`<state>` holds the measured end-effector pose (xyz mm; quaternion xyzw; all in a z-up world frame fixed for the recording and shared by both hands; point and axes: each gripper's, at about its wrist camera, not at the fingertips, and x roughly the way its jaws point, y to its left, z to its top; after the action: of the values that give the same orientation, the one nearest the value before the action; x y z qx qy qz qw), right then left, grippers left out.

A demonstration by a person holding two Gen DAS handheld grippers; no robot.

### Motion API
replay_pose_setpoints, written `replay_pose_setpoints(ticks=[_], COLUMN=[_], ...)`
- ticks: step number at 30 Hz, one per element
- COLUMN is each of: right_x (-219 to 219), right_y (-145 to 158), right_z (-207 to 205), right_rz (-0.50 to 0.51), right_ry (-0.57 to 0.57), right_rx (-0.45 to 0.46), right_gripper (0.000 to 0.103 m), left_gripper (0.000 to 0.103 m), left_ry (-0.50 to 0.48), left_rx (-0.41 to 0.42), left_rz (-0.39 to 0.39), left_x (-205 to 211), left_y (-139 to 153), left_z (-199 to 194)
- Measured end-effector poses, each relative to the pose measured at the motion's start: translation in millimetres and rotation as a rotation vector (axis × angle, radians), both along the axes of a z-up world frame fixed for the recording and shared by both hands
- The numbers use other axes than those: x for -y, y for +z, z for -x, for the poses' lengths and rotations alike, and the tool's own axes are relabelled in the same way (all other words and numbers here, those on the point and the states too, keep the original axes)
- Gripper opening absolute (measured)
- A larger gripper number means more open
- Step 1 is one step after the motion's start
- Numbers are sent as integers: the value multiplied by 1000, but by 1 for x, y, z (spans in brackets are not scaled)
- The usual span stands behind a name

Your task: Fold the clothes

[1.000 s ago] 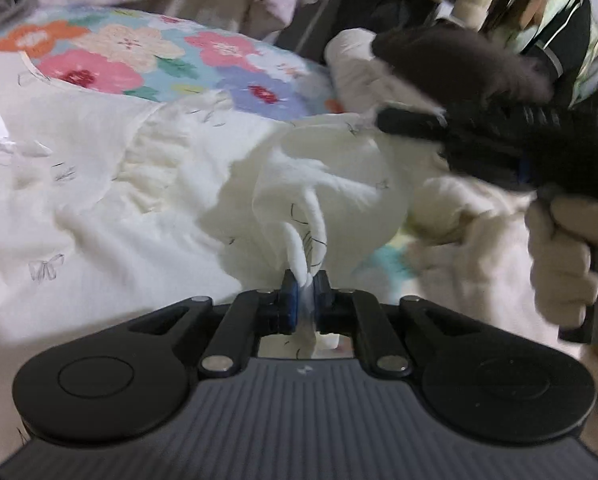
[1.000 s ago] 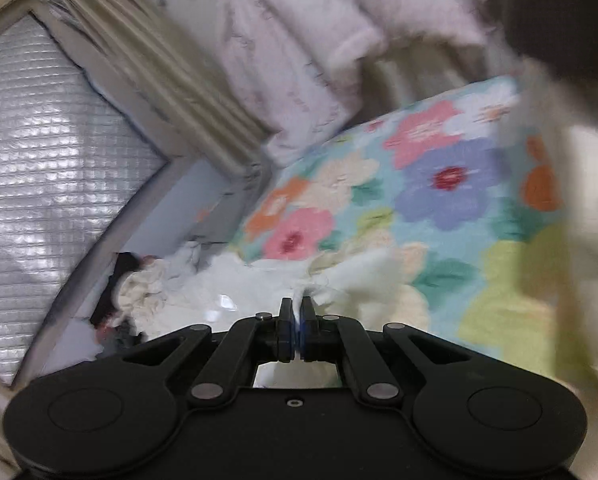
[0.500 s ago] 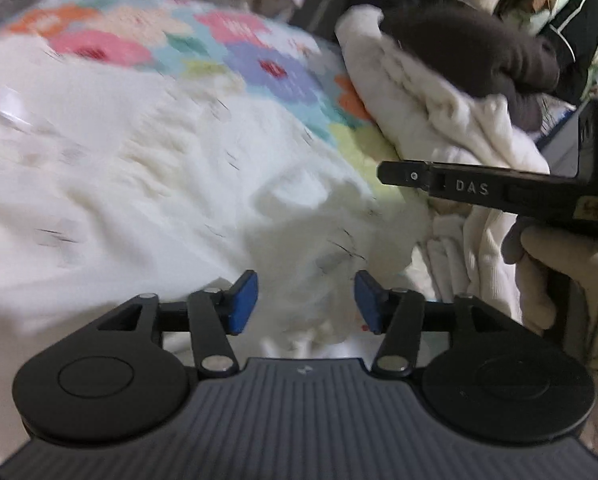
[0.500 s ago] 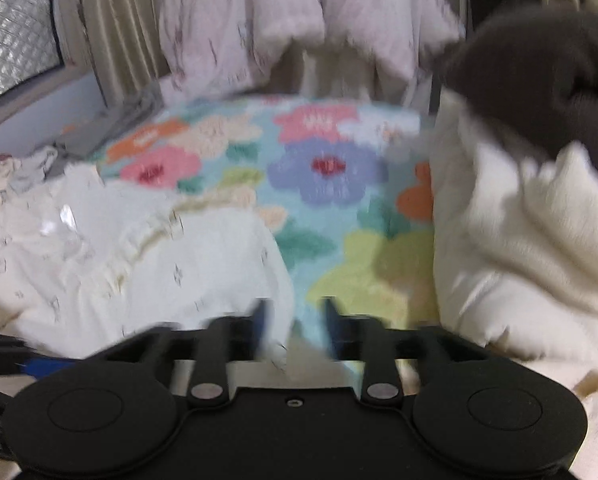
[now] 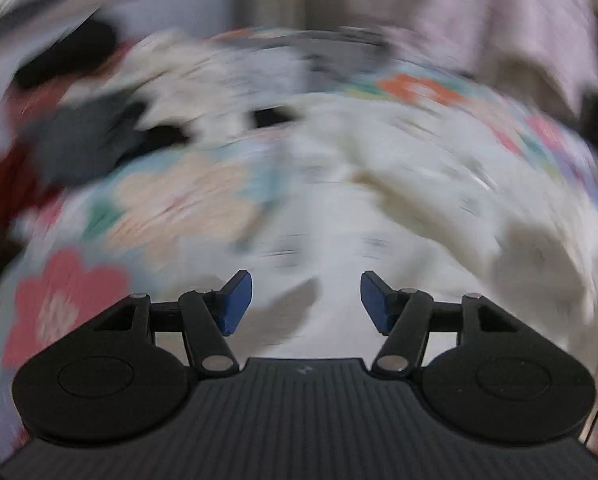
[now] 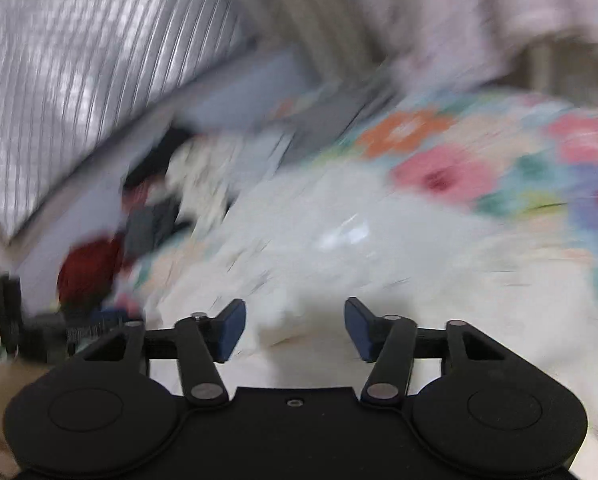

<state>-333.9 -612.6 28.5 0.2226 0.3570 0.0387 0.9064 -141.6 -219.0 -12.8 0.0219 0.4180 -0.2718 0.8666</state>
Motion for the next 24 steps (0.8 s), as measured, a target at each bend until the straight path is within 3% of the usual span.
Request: replay_pose_setpoints(ticks=[3, 6, 8, 11, 12, 13, 14, 15, 17, 21, 24], right_x=[-48, -93, -119, -152, -161, -165, -168, -164, -156, -125, -112], right_y=[0, -2, -10, -25, -30, -35, -39, -42, -48, -57, -60], right_z=[-68, -114, -136, -154, -158, -156, -155, -155, -156, -148, -142], right_rz=[105, 81, 56, 101, 121, 131, 139, 121, 84, -49, -80], right_ry=[111, 236, 299, 367, 389, 403, 417, 416, 413, 351, 343], right_rx=[-92, -94, -90, -101, -104, -101, -97, -89, -73, -63, -67], right_gripper=[61, 61, 61, 61, 61, 61, 61, 61, 61, 61, 61], left_gripper=[62, 65, 70, 72, 69, 60, 30, 21, 12, 12, 12], left_ry=[121, 166, 151, 76, 50, 30, 11, -12, -44, -147, -250], left_rx=[-116, -147, -151, -155, -144, -119, -91, -76, -43, 74, 139], left_rz=[106, 151, 150, 159, 148, 147, 147, 161, 174, 187, 181], left_x=[-40, -55, -53, -45, -38, -33, -30, -27, -25, -20, -8], left_y=[-20, -40, -52, -67, -71, -72, -72, -70, -62, -35, -19], left_z=[-23, -35, -46, -58, -61, -59, -56, -52, -41, -4, 30])
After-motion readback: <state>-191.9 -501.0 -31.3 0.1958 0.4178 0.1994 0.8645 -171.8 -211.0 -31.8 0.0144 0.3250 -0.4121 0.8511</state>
